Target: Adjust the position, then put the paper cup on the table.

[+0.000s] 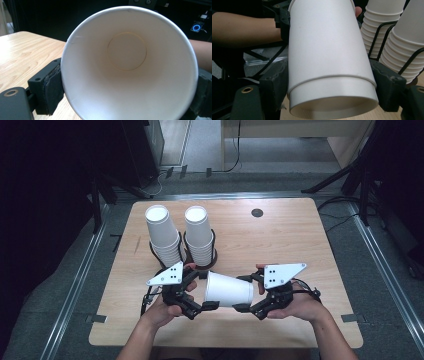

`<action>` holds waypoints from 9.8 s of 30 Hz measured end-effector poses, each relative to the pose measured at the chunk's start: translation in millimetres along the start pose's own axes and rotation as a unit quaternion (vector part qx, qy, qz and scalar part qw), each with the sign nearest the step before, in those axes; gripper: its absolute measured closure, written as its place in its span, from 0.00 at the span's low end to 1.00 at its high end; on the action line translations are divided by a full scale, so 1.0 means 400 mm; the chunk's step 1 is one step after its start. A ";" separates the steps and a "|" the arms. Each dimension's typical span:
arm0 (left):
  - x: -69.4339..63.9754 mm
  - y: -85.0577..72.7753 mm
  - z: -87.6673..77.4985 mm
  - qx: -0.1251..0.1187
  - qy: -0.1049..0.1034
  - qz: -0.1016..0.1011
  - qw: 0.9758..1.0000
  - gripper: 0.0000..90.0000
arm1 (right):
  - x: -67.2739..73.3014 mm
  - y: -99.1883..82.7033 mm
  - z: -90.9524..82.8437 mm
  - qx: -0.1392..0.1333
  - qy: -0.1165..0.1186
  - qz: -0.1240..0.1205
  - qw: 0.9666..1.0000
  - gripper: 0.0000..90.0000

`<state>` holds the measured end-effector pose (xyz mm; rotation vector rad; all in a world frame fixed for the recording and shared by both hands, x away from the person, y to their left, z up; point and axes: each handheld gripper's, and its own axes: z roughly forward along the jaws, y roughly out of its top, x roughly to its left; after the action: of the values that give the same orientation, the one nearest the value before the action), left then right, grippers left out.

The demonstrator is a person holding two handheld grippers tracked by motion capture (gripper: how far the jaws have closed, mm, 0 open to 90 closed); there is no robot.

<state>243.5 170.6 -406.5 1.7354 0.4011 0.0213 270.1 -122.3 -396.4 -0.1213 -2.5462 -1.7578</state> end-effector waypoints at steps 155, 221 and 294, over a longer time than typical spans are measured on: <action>0.036 -0.244 -0.348 0.008 0.414 -0.086 0.906 0.02 | -0.159 -0.207 -0.022 -0.050 -0.406 0.167 0.897 0.24; 0.056 -0.265 -0.383 0.000 0.456 -0.122 0.882 0.02 | -0.221 -0.277 0.015 -0.002 -0.483 0.204 0.852 0.20; 0.054 -0.290 -0.372 -0.009 0.461 -0.145 0.876 0.02 | -0.016 -0.421 -0.302 -0.050 -0.517 0.223 0.825 0.01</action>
<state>199.4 335.0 -491.0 1.5337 1.3495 0.6530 260.4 -294.8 -510.9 -1.9742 -2.5258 -1.8729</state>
